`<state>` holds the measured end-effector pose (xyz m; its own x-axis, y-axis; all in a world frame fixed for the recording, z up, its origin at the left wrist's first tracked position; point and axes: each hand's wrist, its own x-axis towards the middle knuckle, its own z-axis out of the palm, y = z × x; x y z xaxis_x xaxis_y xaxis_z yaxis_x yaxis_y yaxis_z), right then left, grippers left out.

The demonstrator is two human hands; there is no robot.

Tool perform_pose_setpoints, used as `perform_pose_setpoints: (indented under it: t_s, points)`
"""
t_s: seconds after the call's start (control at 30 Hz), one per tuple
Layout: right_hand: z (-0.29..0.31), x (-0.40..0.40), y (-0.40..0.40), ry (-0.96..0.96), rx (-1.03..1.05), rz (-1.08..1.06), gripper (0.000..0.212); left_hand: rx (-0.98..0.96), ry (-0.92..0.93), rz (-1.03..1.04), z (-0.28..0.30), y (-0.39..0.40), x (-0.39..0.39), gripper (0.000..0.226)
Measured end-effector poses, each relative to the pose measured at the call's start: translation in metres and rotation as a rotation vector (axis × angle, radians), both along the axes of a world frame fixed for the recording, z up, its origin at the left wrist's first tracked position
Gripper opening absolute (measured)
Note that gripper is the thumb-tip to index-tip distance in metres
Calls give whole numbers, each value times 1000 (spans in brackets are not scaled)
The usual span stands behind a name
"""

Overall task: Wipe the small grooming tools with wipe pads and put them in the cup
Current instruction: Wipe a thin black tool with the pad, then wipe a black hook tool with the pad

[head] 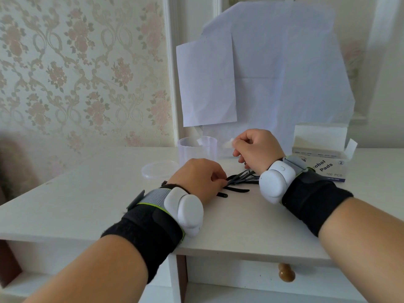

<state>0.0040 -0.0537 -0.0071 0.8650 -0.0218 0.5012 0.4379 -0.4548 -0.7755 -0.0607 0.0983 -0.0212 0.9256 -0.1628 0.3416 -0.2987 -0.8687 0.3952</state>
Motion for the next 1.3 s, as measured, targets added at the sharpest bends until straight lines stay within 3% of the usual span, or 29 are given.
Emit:
perform_pose_setpoints:
  t_s: [0.53,0.8,0.93,1.13,1.3]
  points:
    - [-1,1,1,-10,-20,-2,15,-25,19,-78,-4,-2,3,12]
    - [-1,3,-1,-13,-22,-1,17,110,71,-68,0,-7,11,17]
    - [1,2,-2,-40,46,-51,17,52,8,-18,-2,-7,11,11]
    - [2,-2,-1,-22,91,-19,15,-229,-49,11,-2,-3,8,12]
    - [3,-11,5,23,70,148,16,-120,-208,12,1,-3,7,15]
